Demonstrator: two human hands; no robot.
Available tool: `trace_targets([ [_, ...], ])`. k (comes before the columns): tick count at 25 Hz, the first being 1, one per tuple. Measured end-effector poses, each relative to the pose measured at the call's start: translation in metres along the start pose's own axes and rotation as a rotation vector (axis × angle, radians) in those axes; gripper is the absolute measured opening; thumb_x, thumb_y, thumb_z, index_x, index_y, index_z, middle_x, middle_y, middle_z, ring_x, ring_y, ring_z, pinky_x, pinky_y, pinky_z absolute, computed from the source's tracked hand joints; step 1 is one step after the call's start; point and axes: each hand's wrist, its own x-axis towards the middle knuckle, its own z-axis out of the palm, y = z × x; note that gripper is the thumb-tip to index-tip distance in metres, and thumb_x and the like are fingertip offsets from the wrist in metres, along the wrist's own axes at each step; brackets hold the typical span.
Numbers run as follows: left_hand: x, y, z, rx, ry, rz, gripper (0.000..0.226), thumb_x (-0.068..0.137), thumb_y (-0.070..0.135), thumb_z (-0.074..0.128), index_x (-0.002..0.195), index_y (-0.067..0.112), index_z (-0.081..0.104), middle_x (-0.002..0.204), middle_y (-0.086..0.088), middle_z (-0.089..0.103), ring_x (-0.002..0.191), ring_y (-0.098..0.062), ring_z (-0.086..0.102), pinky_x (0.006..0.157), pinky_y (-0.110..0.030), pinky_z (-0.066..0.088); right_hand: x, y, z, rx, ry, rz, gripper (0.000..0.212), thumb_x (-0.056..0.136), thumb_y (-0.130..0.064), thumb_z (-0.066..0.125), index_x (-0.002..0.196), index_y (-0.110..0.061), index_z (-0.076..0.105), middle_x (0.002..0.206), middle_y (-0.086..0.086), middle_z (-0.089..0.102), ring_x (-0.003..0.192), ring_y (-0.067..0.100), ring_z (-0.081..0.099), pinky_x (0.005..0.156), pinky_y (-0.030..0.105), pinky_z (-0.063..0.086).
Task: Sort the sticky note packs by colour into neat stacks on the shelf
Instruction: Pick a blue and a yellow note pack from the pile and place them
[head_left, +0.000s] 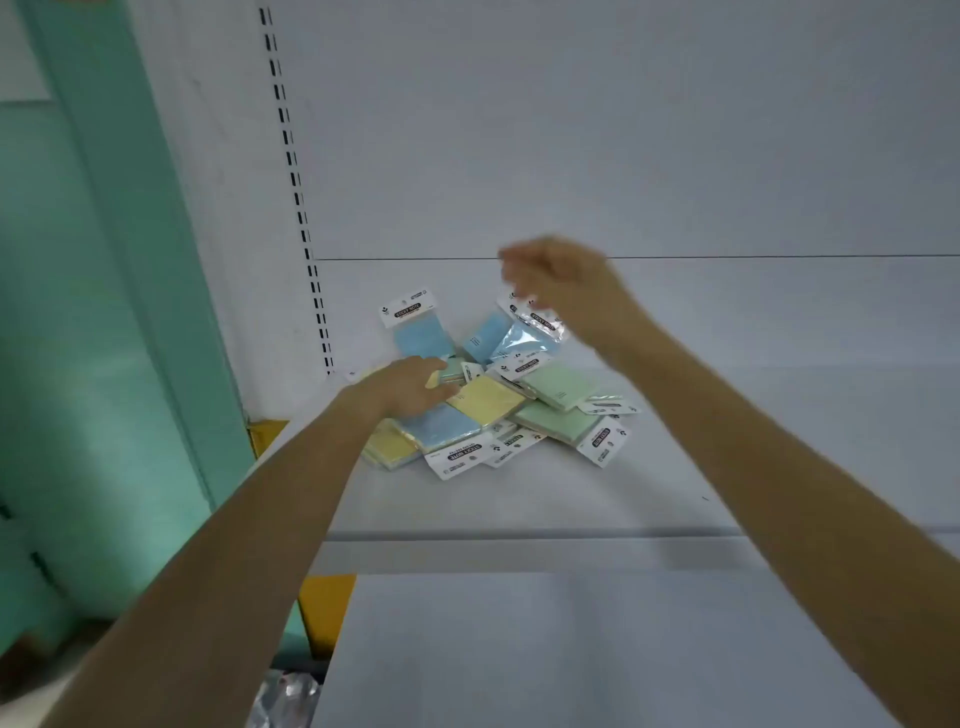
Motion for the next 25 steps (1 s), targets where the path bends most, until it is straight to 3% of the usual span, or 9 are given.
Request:
trace_targets([
  [4,-0.011,-0.009,0.007,-0.026,-0.097,-0.048,0.067,0.085,0.053,0.052,0.140,0.020,0.034,0.145,-0.006,0.042,0.129,-0.024,0.044,0.102,-0.033,0.036,-0.015,0.083,0.029,-0.624,-0.219,0.378,0.032,0.085,-0.028,0.060,0.114,-0.015,0.059,0.112,0.010,0.061,0.099,0.020,0.056,0.082,0.025,0.039],
  [7,-0.012,-0.015,0.008,-0.073,-0.152,-0.082,0.070,0.078,0.056,0.059,0.136,0.025,0.037,0.139,-0.007,0.048,0.123,-0.022,0.048,0.095,-0.030,0.038,-0.012,0.113,0.036,-0.809,-0.340,0.435,0.039,0.089,-0.028,0.051,0.127,-0.017,0.050,0.131,0.013,0.051,0.119,0.026,0.047,0.097,0.033,0.038],
  [10,-0.014,-0.018,0.002,-0.092,-0.041,-0.060,0.073,0.074,0.048,0.069,0.136,0.025,0.039,0.130,-0.007,0.052,0.112,-0.020,0.051,0.088,-0.028,0.039,-0.010,0.127,0.047,-1.043,-0.449,0.431,0.040,0.093,-0.033,0.038,0.131,-0.027,0.045,0.137,0.013,0.039,0.128,0.034,0.030,0.104,0.046,0.031],
  [13,-0.016,-0.025,-0.009,-0.151,0.020,-0.023,0.064,0.074,0.035,0.073,0.131,0.024,0.046,0.108,-0.003,0.052,0.092,-0.014,0.049,0.071,-0.022,0.040,-0.015,0.128,0.047,-1.031,-0.485,0.435,0.040,0.094,-0.026,0.032,0.131,-0.035,0.045,0.141,0.005,0.036,0.127,0.033,0.026,0.103,0.045,0.027],
  [15,-0.018,-0.032,-0.016,-0.256,0.011,-0.054,0.043,0.075,0.029,0.074,0.113,0.023,0.055,0.097,-0.002,0.052,0.080,-0.014,0.052,0.059,-0.019,0.041,-0.018,0.126,0.046,-1.003,-0.488,0.435,0.044,0.091,-0.018,0.032,0.129,-0.036,0.046,0.141,0.000,0.040,0.124,0.031,0.031,0.100,0.041,0.030],
  [17,-0.021,-0.038,-0.020,-0.456,0.051,-0.136,0.025,0.075,0.021,0.074,0.089,0.019,0.053,0.088,-0.002,0.053,0.074,-0.015,0.054,0.057,-0.022,0.045,-0.018,0.123,0.047,-0.959,-0.467,0.439,0.046,0.088,-0.011,0.033,0.123,-0.033,0.053,0.136,-0.001,0.048,0.121,0.029,0.041,0.095,0.038,0.036],
  [20,-0.027,-0.048,-0.021,-0.759,0.181,-0.290,0.026,0.079,0.011,0.067,0.071,0.017,0.044,0.082,-0.005,0.053,0.069,-0.013,0.055,0.056,-0.025,0.049,-0.020,0.118,0.054,-0.896,-0.294,0.487,0.031,0.086,-0.018,0.041,0.107,-0.023,0.062,0.120,0.005,0.059,0.110,0.026,0.054,0.082,0.033,0.041],
  [23,-0.038,-0.054,-0.018,-0.888,0.181,-0.362,0.019,0.082,0.007,0.060,0.092,0.019,0.049,0.084,-0.003,0.054,0.071,-0.011,0.055,0.052,-0.023,0.049,-0.017,0.114,0.059,-0.774,-0.173,0.610,0.034,0.081,-0.019,0.058,0.114,-0.018,0.056,0.126,0.009,0.049,0.103,0.025,0.056,0.078,0.030,0.044],
  [25,-0.044,-0.057,-0.015,-0.953,0.163,-0.321,0.037,0.084,0.004,0.055,0.111,0.028,0.045,0.085,-0.001,0.055,0.074,-0.011,0.056,0.051,-0.024,0.051,-0.013,0.109,0.061,-0.670,-0.115,0.715,0.045,0.077,-0.013,0.064,0.120,-0.019,0.051,0.132,0.012,0.038,0.096,0.025,0.055,0.072,0.027,0.043],
])
